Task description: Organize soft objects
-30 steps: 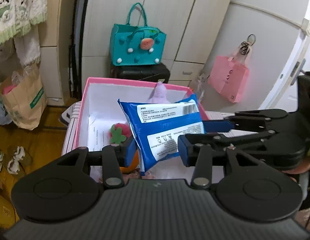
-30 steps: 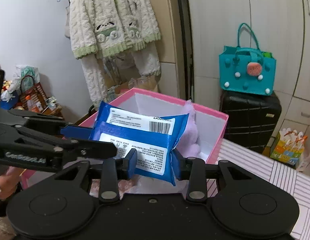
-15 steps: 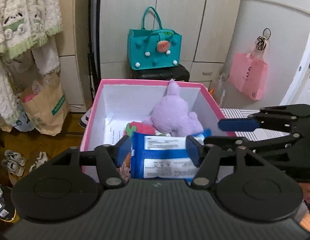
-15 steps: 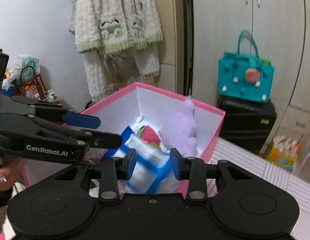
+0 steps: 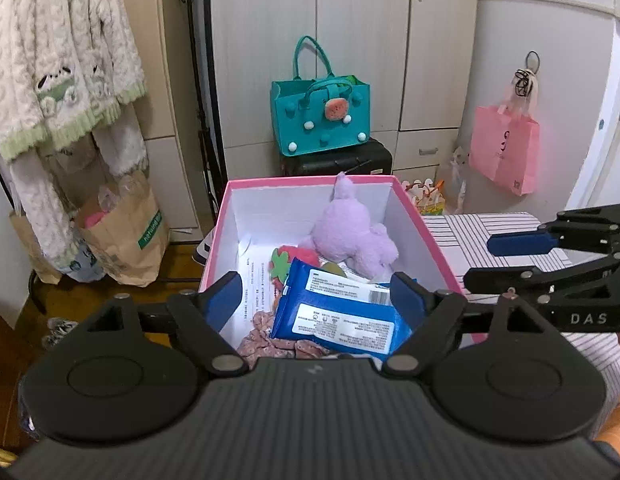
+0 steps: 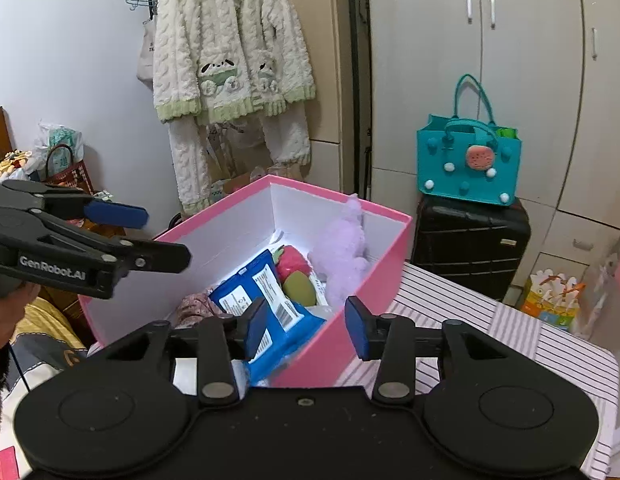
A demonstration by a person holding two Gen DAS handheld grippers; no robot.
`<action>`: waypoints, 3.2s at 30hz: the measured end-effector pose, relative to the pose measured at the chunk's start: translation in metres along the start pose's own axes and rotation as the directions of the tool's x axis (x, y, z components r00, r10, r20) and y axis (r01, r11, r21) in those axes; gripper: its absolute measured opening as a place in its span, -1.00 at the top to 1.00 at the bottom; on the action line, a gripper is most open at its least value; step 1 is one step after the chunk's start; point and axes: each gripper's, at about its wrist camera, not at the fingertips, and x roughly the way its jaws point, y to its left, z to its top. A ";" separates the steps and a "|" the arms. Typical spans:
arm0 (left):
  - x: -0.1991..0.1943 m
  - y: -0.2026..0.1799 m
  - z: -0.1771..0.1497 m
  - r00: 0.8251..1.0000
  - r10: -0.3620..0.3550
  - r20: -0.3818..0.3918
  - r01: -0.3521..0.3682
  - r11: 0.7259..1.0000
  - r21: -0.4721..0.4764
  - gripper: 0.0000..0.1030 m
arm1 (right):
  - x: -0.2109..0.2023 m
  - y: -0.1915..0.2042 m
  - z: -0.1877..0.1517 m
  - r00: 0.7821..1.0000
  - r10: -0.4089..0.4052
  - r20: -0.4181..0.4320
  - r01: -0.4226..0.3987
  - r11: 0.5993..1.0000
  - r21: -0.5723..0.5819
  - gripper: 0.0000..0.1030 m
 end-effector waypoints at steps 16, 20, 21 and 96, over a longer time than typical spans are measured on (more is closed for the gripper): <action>-0.063 -0.037 0.001 0.999 -0.035 -0.031 0.038 0.995 0.093 -0.90 | -0.067 0.002 -0.012 0.998 -0.051 -0.028 0.052 0.998 0.032 -0.60; -0.074 -0.040 -0.004 0.998 -0.038 -0.050 0.041 0.997 0.071 -0.91 | -0.083 0.002 -0.020 0.998 -0.063 -0.025 0.064 0.996 0.062 -0.88; -0.078 -0.041 -0.006 0.999 -0.025 -0.043 0.028 0.997 0.074 -0.91 | -0.088 0.002 -0.023 0.997 -0.080 -0.019 0.081 0.993 0.085 -0.93; -0.109 -0.121 -0.087 0.993 0.112 0.047 -0.112 0.994 0.000 -1.00 | -0.189 0.035 -0.120 0.862 -0.502 0.077 0.481 0.855 0.192 -0.99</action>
